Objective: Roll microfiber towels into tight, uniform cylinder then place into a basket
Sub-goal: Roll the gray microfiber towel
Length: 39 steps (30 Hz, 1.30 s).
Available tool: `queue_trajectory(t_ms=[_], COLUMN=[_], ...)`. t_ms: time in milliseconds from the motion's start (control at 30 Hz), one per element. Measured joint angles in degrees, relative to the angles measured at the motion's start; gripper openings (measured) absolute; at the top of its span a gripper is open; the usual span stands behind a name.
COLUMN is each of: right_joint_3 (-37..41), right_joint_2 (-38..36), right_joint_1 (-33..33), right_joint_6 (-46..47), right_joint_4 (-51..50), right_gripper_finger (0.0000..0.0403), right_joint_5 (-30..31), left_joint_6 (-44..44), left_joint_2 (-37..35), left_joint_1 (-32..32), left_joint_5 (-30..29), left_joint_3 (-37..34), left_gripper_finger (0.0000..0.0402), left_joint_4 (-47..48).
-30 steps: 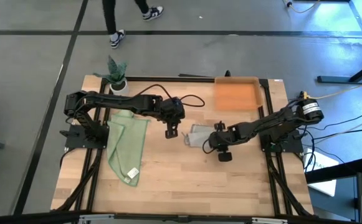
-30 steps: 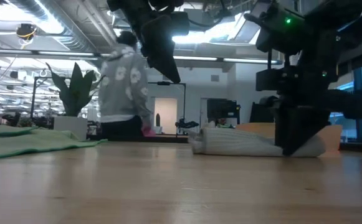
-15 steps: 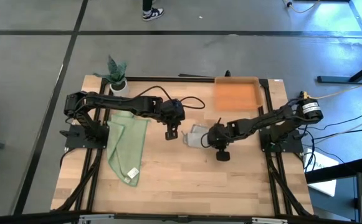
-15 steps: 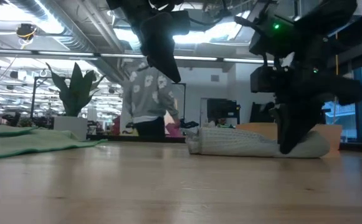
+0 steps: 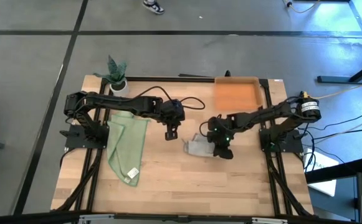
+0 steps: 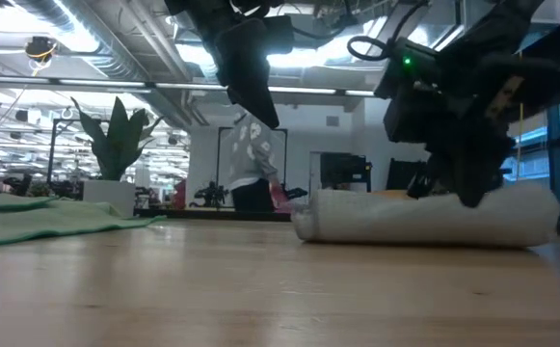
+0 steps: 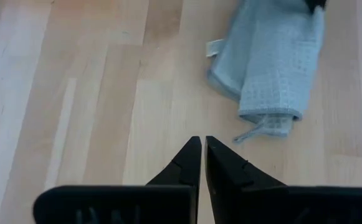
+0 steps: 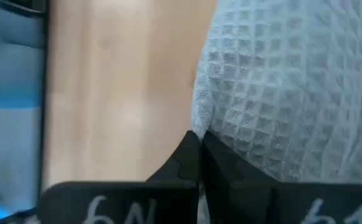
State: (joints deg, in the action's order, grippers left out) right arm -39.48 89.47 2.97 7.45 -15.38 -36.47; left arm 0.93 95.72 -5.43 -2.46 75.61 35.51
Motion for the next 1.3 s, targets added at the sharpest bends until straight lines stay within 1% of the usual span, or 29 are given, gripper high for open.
queue_trajectory(t_ms=[67,200,467,567,700,767,900,1133,1233,1300], right_joint_3=[0.0,-0.1,-0.1,-0.1,-0.2,-0.2,-0.2,-0.2,-0.2,-0.2], right_joint_2=[0.0,-0.1,-0.1,-0.1,-0.1,-0.2,-0.2,-0.2,-0.2,-0.2], right_joint_1=[1.0,3.1,7.1,8.3,10.0,10.6,11.3,11.3,11.5,11.8], right_joint_6=[0.0,0.5,1.9,3.4,6.1,7.9,11.8,18.5,21.7,24.6], right_joint_4=[1.0,2.0,2.3,2.3,2.2,2.0,1.5,0.5,0.4,-0.1], right_gripper_finger=[0.0004,0.0004,0.0004,0.0004,0.0004,0.0004,0.0004,0.0004,0.0004,0.0004], right_joint_5=[-3.6,-8.2,-15.5,-16.2,-17.4,-17.4,-17.2,-10.3,-9.8,-8.4], left_joint_6=[0.0,0.0,-0.2,-4.1,-10.2,-10.5,-10.6,-10.7,-11.7,-12.9], left_joint_2=[0.0,0.0,0.0,0.3,0.8,0.8,0.8,0.7,0.7,0.7], left_joint_1=[0.0,0.0,0.0,0.0,0.3,0.7,1.0,2.5,3.1,3.6], left_joint_5=[0.0,0.0,0.7,3.5,6.6,6.9,8.0,8.2,8.2,8.2], left_joint_3=[0.0,0.0,0.0,-0.3,-2.5,-3.4,-3.8,-3.8,-3.8,-3.8], left_gripper_finger=[0.0014,0.0014,0.0014,0.0014,0.0014,0.0014,0.0014,0.0014,0.0014,0.0014], left_joint_4=[0.0,0.0,0.0,-0.6,-0.8,-2.9,-3.2,-3.6,-3.7,-3.7])
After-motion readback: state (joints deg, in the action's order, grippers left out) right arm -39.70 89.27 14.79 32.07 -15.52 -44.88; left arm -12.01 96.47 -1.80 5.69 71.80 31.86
